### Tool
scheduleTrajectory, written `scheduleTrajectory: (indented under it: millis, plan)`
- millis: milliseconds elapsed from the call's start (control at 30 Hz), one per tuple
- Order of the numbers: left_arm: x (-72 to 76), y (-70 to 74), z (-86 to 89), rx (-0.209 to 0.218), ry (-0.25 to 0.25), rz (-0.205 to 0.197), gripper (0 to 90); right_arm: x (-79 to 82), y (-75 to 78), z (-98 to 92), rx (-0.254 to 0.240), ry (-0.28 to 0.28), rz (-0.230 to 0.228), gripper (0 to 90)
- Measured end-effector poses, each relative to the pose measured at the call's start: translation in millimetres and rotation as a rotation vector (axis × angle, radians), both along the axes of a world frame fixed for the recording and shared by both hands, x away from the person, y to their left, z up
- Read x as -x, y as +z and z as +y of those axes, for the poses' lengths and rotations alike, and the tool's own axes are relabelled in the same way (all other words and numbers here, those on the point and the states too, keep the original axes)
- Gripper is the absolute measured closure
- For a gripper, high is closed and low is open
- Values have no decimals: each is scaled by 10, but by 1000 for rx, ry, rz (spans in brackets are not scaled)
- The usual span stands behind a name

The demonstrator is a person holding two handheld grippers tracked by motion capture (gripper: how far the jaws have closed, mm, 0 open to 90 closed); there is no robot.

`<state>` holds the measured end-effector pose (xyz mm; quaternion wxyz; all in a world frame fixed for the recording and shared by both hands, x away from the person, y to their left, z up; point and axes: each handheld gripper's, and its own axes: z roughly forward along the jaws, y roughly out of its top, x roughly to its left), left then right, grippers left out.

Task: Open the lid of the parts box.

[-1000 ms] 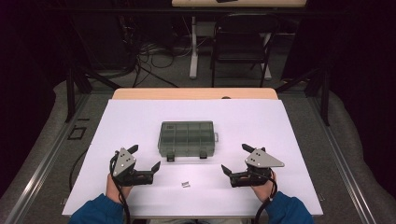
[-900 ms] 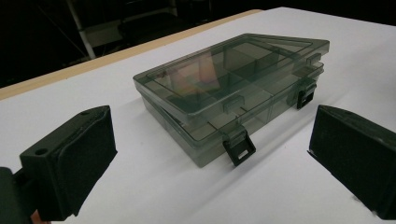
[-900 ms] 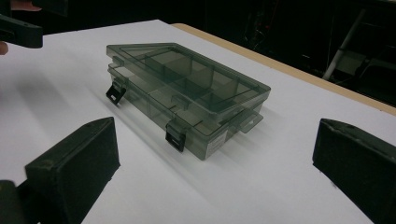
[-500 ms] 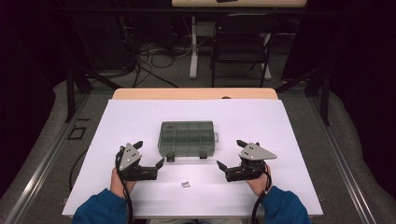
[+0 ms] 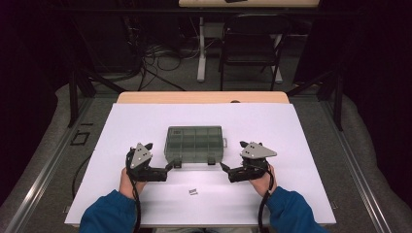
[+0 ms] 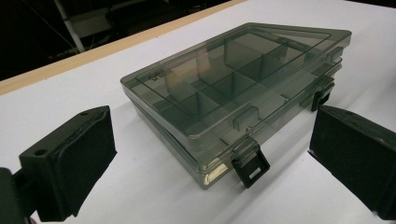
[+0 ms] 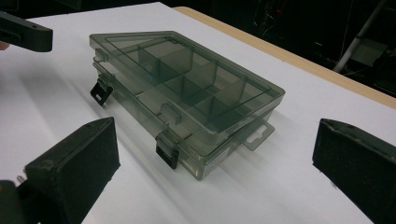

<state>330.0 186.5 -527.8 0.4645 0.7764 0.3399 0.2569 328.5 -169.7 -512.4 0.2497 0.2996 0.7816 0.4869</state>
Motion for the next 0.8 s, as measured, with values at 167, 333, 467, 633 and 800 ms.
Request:
scheduleTrajectory:
  millis: [167, 333, 467, 633, 800]
  plan:
    - [-48, -30, -43, -17, -9, 15, 0, -79, -28, 54, 21, 2, 19, 0]
    - [-102, -66, -83, -34, -18, 28, 0, -163, -72, 139, 56, 19, 30, 0]
    - [-133, -90, -100, -44, -19, 39, 2, -216, -102, 188, 76, 18, 38, 31]
    - [-169, -117, -110, -49, -23, 54, 5, -280, -152, 226, 96, 20, 49, 47]
    - [-219, -157, -121, -61, -35, 68, 21, -347, -210, 274, 132, 21, 49, 70]
